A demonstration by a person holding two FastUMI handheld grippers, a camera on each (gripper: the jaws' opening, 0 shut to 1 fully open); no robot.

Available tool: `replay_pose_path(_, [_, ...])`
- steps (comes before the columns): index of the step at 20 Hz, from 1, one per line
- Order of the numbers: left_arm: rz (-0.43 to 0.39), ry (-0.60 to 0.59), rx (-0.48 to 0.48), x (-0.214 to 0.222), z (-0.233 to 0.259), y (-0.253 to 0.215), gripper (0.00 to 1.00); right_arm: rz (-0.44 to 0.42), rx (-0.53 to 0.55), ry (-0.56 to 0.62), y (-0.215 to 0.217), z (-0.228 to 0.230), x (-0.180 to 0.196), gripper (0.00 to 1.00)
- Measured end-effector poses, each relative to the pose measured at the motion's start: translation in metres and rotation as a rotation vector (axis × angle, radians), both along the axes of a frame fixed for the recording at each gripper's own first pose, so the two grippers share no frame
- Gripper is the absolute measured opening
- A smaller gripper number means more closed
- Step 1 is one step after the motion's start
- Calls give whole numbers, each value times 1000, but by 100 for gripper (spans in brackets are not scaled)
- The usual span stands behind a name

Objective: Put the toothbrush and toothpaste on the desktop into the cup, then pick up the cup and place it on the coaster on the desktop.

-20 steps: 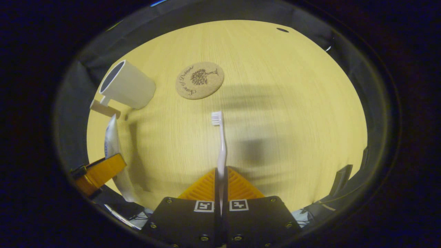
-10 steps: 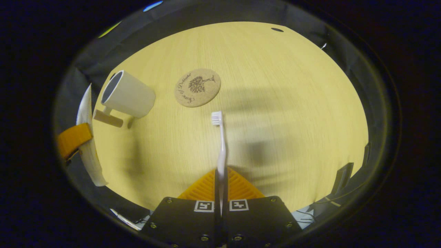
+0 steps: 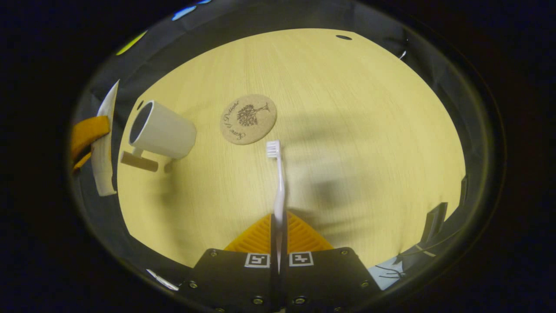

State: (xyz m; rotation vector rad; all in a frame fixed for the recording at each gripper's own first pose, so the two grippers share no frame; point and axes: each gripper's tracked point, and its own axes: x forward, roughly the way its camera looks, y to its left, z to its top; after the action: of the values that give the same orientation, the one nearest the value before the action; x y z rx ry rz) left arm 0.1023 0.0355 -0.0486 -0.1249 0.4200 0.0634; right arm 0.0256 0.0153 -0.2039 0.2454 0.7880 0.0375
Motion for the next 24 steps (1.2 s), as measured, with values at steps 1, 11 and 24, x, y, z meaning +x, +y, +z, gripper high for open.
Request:
replay_pose_path(1, [-4, -2, 4, 7, 3, 3, 23, -4, 3, -1, 0, 0, -1, 2])
replay_pose_path(11, [-46, -31, 80, 67, 17, 18, 23, -45, 32, -15, 0, 7, -11, 2])
replay_pose_path(24, [-22, -162, 78, 97, 16, 13, 23, -144, 77, -6, -26, 10, -20, 2])
